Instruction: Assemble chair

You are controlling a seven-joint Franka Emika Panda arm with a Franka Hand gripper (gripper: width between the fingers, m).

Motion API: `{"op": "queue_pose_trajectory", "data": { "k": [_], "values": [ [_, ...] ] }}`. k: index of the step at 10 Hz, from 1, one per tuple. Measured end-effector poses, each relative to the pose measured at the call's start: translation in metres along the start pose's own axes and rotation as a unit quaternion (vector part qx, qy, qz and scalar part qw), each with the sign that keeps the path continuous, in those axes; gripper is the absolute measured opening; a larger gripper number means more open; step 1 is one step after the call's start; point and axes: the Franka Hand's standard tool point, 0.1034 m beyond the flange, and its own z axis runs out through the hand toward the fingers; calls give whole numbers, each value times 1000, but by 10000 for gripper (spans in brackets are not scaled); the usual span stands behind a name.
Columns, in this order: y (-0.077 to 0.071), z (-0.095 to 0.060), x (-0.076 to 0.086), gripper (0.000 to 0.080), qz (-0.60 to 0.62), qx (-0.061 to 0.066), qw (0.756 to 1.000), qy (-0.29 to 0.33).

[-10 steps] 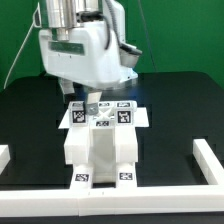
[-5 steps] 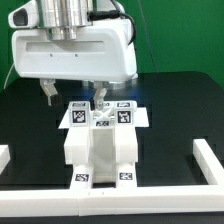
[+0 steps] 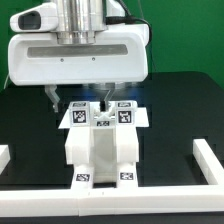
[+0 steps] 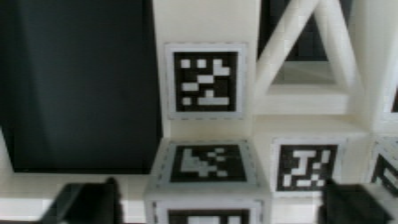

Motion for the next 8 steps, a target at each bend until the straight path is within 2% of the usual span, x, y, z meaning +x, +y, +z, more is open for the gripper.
{"op": "queue_pose_trajectory", "data": {
  "k": [1, 2, 6, 8],
  "values": [
    [0, 0, 0, 378, 18, 0, 1000, 0],
    [0, 0, 0, 283, 55, 0, 998, 0],
    [0, 0, 0, 284, 201, 0, 980, 0],
    [0, 1, 1, 284, 313, 0, 950, 4]
  ]
}}
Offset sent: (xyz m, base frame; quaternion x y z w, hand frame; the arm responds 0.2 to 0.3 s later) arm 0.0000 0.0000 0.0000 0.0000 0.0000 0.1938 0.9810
